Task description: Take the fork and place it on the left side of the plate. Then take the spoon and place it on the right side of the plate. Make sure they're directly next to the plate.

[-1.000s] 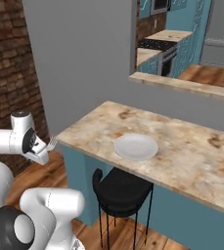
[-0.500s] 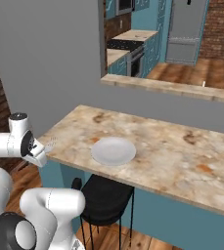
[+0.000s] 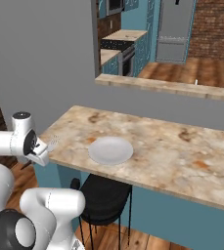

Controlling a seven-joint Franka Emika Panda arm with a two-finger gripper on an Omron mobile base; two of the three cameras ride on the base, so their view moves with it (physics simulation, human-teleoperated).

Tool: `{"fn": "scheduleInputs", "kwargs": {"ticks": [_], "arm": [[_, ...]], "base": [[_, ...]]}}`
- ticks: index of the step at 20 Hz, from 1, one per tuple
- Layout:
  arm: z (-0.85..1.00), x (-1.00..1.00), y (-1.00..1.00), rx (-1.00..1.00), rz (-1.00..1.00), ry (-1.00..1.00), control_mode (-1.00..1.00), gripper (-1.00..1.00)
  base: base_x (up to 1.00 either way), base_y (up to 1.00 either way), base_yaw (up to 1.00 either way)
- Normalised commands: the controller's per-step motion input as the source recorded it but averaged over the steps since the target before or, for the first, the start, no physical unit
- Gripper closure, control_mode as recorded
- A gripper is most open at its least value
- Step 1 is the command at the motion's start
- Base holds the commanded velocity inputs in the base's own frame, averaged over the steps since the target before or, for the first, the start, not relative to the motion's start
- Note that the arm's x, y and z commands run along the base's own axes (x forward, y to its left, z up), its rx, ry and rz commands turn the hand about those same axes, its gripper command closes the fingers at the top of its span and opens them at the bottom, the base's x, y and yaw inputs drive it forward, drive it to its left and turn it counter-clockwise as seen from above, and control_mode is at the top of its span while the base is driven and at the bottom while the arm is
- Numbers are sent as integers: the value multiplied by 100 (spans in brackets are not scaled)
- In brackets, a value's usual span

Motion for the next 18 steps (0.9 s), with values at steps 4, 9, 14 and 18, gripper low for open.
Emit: {"fn": "scheduleInputs", "kwargs": {"ticks": [4, 9, 14, 18], "arm": [[0, 0, 0, 0, 0, 0, 100, 100], [0, 0, 0, 0, 0, 0, 100, 100], [0, 0, 0, 0, 0, 0, 100, 100], [0, 0, 0, 0, 0, 0, -100, 100]], "base": [[0, 0, 0], [0, 0, 0], [0, 0, 0], [0, 0, 0]]}}
